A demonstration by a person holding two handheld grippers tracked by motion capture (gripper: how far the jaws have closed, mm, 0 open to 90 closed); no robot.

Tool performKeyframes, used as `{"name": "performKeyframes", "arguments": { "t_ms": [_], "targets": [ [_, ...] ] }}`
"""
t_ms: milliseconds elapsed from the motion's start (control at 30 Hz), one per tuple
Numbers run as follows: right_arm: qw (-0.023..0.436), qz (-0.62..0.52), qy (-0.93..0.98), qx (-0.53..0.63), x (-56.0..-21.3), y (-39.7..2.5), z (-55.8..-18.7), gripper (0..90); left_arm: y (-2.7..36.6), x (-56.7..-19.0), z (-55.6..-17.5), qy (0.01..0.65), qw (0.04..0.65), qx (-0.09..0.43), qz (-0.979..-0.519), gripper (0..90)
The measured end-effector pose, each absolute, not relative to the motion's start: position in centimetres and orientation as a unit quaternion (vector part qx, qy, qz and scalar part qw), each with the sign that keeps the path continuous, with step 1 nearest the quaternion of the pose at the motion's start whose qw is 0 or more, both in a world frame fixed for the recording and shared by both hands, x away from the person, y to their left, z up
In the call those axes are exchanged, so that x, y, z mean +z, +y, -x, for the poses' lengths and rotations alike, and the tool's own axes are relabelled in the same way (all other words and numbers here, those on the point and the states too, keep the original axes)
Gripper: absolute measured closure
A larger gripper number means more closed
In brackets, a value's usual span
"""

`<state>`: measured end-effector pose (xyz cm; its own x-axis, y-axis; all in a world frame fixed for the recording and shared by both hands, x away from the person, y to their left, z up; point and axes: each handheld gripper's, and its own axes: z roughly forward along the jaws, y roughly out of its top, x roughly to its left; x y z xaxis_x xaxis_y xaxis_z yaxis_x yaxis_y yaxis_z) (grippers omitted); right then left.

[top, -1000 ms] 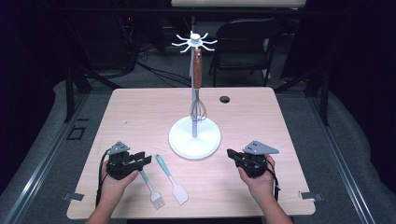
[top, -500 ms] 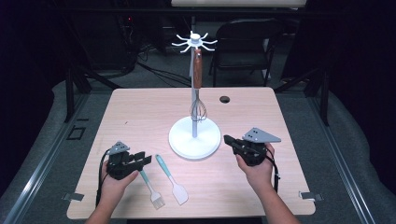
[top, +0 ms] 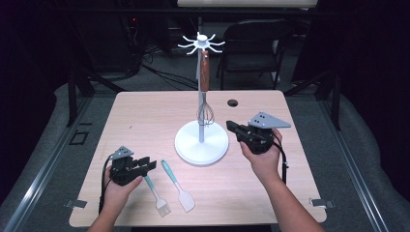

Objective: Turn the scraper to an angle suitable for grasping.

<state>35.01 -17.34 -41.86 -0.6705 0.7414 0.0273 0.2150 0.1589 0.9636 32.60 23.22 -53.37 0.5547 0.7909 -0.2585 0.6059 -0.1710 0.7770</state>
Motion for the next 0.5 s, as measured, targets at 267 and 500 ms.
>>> {"name": "performKeyframes", "arguments": {
  "t_ms": [267,500],
  "targets": [
    [0.25,-0.321,0.713,0.572,-38.4,-16.7,-36.3,90.0,23.5,-53.3,-32.7,0.463,0.449,0.1,-0.758,59.3],
    [0.25,-0.325,0.702,0.583,-35.6,-16.8,-37.4,90.0,23.6,-53.4,-32.8,0.462,0.453,0.102,-0.756,59.3]
  ]
}}
